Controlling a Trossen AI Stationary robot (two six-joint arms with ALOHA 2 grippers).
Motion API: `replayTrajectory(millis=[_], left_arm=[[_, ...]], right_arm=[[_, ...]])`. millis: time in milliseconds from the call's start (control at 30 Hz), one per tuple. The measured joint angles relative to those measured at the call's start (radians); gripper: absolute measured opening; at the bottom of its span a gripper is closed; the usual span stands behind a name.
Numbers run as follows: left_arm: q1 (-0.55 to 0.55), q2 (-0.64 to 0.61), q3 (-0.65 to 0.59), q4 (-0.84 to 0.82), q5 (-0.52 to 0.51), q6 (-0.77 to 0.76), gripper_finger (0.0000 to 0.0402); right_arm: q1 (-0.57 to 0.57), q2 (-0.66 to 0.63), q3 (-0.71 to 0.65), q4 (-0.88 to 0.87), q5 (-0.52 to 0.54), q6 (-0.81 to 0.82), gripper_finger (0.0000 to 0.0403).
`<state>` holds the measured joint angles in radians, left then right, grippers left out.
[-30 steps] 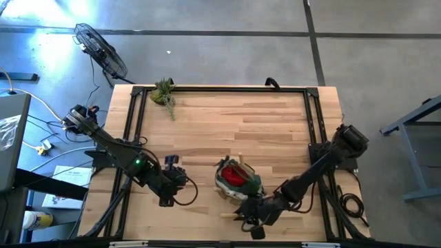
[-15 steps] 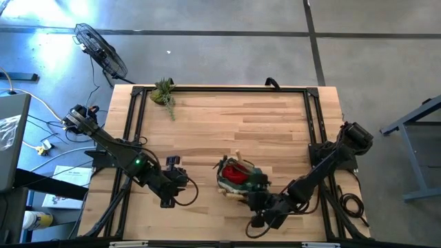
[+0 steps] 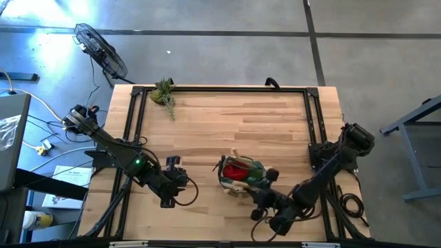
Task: Pick & Place Garden tools in Gardening bag
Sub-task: Put the trowel into the light brown gardening bag
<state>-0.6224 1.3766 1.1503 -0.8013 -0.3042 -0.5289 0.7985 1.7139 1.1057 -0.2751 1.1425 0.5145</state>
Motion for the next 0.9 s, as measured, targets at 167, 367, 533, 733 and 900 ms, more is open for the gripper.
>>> replayTrajectory(millis=[167,367,533,733,900], left_arm=[[0.0,0.0,0.0,0.0,0.0,-0.001,0.0152],[0.0,0.0,0.0,0.01,-0.001,-0.002,0.0152],[0.0,0.0,0.0,0.036,0.015,-0.007,0.0152],[0.0,0.0,0.0,0.001,0.101,-0.043,0.0152],[-0.016,0.0,0.0,-0.023,0.09,-0.062,0.0152]], right_arm=[[0.032,0.0,0.0,0.099,0.12,0.043,0.0059],[0.04,0.01,0.0,0.274,0.189,0.043,0.0059],[0.041,0.062,0.0,0.436,0.236,-0.027,0.0058],[0.077,0.158,0.0,0.847,0.426,-0.344,0.0058],[0.103,0.217,0.006,1.083,0.431,-0.464,0.0059]])
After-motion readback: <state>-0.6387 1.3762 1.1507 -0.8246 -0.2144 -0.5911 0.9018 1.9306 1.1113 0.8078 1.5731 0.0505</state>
